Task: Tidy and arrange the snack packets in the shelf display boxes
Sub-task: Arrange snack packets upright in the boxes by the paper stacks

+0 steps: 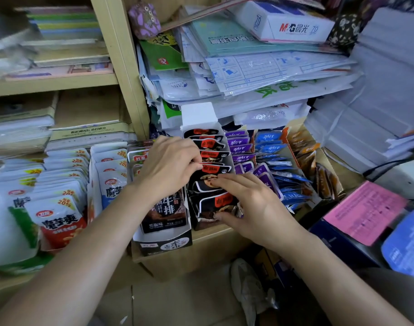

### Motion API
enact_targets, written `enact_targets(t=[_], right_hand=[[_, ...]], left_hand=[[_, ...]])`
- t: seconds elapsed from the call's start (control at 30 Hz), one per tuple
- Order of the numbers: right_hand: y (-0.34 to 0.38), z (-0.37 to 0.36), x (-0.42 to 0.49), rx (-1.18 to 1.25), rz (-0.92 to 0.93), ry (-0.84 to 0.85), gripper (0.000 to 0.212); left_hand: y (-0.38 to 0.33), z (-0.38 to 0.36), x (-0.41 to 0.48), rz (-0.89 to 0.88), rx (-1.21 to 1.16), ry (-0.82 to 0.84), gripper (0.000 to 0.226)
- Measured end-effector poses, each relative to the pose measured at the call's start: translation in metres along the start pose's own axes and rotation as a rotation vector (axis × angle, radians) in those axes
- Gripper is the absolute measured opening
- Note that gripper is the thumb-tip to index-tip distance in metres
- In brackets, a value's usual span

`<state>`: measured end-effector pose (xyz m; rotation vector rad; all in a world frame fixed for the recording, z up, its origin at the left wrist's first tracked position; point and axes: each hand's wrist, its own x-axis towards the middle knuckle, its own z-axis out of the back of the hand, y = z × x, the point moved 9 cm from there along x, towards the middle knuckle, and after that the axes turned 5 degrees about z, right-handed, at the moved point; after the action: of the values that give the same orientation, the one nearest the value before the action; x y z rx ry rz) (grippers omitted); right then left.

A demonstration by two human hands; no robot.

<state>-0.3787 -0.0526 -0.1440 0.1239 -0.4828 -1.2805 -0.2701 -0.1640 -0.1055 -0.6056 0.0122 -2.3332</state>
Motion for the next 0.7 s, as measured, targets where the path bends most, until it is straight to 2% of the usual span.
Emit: enact_targets(t=[0.13, 0.27, 0.43, 0.57, 0.7], right_hand=[[0.0, -0.001, 0.007, -0.012, -0.012, 0.036, 0.074], [0.007, 0.0, 0.005, -0.024, 0.038, 0.047, 0.071], [0.001, -0.008, 0.011, -0.014, -0.018, 0.035, 0.059], [-0.002, -0.006, 0.017, -0.1, -0.048, 0.029, 0.07], [0.007, 0.001, 0.01, -0.107, 0.016, -0.058, 0.072]], left_hand=[[-0.001, 0.0, -0.004, -0.019, -0.013, -0.017, 0.01], [0.003, 0.017, -0.004, 0.004, -0.076, -0.104, 0.013], [0.017, 0.005, 0.0, 0.084, -0.045, -0.001, 0.014], [0.018, 0.003, -0.004, 0.09, -0.044, -0.027, 0.017], [0.016, 0.017, -0.004, 0.103, -0.084, -0.092, 0.016]])
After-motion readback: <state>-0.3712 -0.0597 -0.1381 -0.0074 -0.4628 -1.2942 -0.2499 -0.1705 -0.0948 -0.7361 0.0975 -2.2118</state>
